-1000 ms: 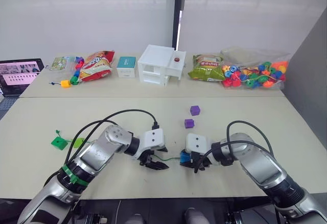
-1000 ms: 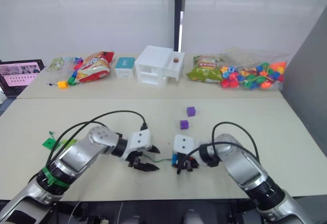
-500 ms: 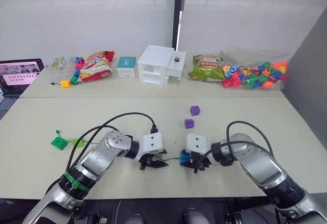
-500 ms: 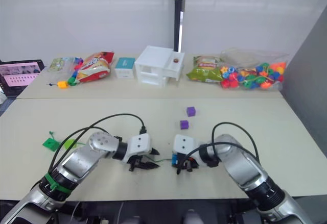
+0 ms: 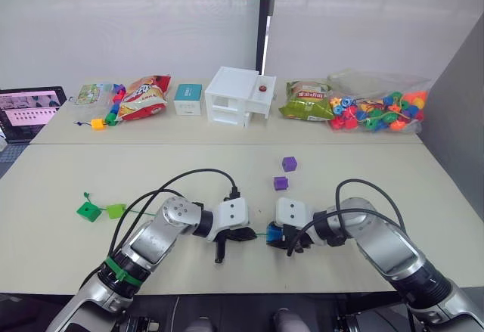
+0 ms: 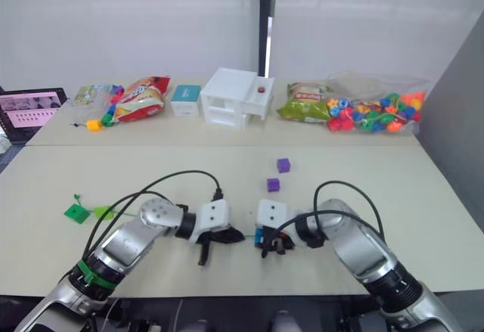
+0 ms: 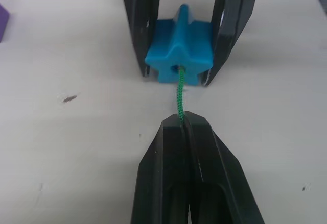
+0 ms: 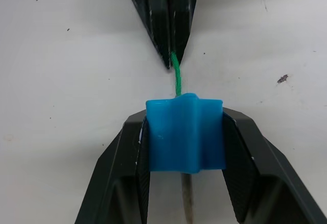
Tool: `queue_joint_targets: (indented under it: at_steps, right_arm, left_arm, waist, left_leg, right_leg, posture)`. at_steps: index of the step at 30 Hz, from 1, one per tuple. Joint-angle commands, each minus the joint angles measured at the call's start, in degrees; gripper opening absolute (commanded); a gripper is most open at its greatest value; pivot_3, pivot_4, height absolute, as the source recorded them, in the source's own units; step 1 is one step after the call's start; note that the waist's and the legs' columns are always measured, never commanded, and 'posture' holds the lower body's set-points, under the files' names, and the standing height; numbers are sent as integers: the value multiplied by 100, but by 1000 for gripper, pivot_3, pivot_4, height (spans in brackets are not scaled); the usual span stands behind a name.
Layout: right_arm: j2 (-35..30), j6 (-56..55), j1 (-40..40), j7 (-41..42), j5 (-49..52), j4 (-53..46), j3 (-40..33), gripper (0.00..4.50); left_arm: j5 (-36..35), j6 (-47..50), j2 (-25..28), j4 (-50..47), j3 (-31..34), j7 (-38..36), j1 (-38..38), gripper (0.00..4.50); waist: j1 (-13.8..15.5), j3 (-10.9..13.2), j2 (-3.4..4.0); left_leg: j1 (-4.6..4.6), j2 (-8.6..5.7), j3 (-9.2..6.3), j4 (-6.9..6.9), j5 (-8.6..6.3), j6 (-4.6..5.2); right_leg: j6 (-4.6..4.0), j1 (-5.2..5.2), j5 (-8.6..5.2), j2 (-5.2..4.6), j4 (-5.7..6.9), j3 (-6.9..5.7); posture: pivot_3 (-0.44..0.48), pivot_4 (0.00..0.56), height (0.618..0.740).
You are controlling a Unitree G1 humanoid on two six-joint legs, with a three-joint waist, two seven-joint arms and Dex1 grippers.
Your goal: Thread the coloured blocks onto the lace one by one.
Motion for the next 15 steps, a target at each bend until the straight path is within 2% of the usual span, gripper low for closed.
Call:
queue_joint_targets:
  at_steps: [1, 10, 14, 15]
  right_arm:
    - [17, 148, 112, -36, 13, 74, 176, 1369]
    - [74, 172, 71, -70, -26, 144, 236, 1369]
    - [97, 237, 112, -162, 6, 127, 150, 1369]
    - [117, 259, 120, -201, 37, 117, 81, 2396]
  left_arm:
    - [23, 34, -150, -133, -12, 62, -170, 35]
    - [-15, 343, -147, -299, 74, 86, -152, 35]
    - [-202, 614, 79, -505, 145, -156, -146, 1138]
    - [-202, 630, 146, -534, 131, -197, -159, 1461]
  waist:
    - [0, 0, 0]
    - [-45, 0, 0]
    - [-66, 0, 0]
    - [-72, 0, 0]
  left_leg:
    - [0, 0, 0, 0, 0, 0]
    - [1, 1, -1, 0, 0, 0]
    - [1, 1, -1, -1, 0, 0]
    - [1, 1, -1, -1, 0, 0]
  right_leg:
    - [0, 0, 0, 0, 0, 0]
    - [0, 0, 0, 1, 1, 0]
    - [0, -1, 0, 2, 1, 0]
    - [0, -1, 0, 1, 2, 0]
  posture:
    - [0, 150, 740]
    - [0, 150, 740]
    - [0, 150, 740]
    - [0, 150, 740]
